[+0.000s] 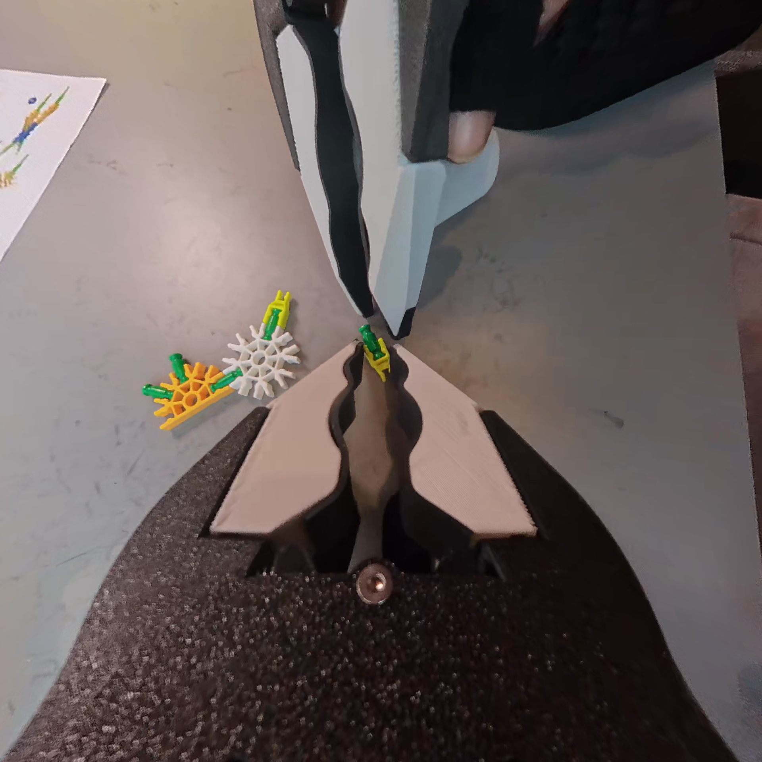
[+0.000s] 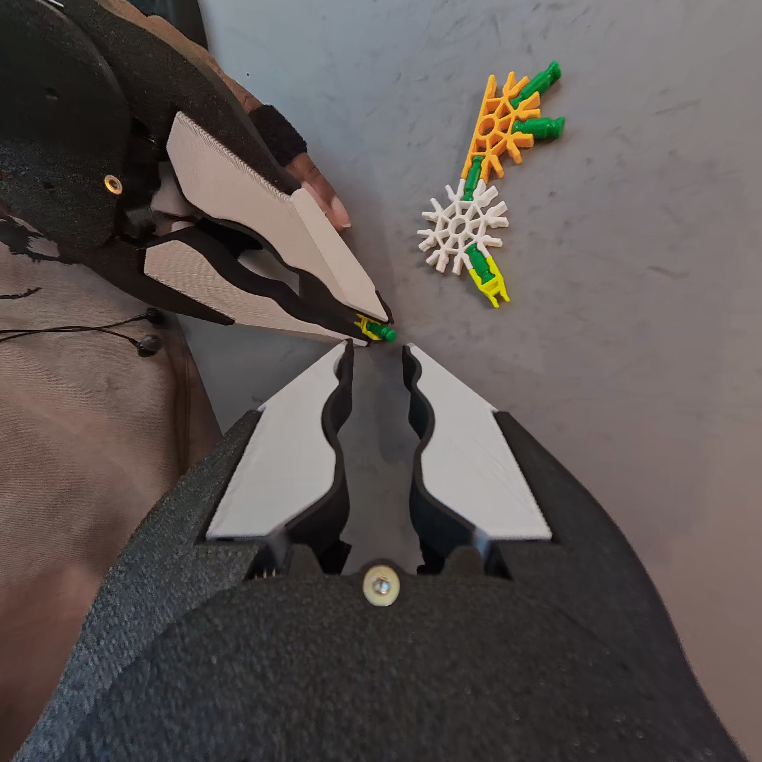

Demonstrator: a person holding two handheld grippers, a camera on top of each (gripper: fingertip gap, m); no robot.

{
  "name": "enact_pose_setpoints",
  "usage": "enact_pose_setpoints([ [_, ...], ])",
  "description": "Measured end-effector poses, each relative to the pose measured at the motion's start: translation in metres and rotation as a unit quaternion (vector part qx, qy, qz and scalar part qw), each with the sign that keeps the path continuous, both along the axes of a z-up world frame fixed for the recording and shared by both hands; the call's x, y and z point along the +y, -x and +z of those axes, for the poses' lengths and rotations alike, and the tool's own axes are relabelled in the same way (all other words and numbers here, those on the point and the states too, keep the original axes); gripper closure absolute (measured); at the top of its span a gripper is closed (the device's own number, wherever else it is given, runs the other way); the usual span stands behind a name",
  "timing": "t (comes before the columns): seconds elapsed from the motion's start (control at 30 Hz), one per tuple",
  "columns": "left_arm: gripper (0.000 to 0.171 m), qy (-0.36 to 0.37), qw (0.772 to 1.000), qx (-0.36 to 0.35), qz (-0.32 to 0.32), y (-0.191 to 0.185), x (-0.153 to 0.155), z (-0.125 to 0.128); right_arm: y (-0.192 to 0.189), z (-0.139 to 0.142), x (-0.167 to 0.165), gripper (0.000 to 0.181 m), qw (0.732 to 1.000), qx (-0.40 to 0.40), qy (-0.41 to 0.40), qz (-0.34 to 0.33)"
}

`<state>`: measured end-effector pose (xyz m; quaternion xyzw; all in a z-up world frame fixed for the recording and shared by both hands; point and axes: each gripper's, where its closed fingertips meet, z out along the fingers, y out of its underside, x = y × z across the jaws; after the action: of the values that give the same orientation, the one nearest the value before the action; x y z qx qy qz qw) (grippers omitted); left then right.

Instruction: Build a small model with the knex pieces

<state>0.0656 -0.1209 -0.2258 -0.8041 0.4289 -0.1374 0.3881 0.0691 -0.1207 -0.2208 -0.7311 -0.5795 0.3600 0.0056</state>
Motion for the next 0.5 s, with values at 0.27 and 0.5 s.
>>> enact_pose_setpoints([
  [0.27, 0.16, -0.066, 0.998, -0.022, -0.011, -0.005, 0.003, 0.02, 0.004, 0.017, 0.0, 0.169, 0.993, 0.06, 0.092, -0.033],
  [0.5, 0.16, -0.083, 0.995, -0.055, -0.01, -0.007, 0.003, 0.032, 0.005, 0.029, 0.0, 0.176, 0.982, 0.099, 0.154, -0.054],
])
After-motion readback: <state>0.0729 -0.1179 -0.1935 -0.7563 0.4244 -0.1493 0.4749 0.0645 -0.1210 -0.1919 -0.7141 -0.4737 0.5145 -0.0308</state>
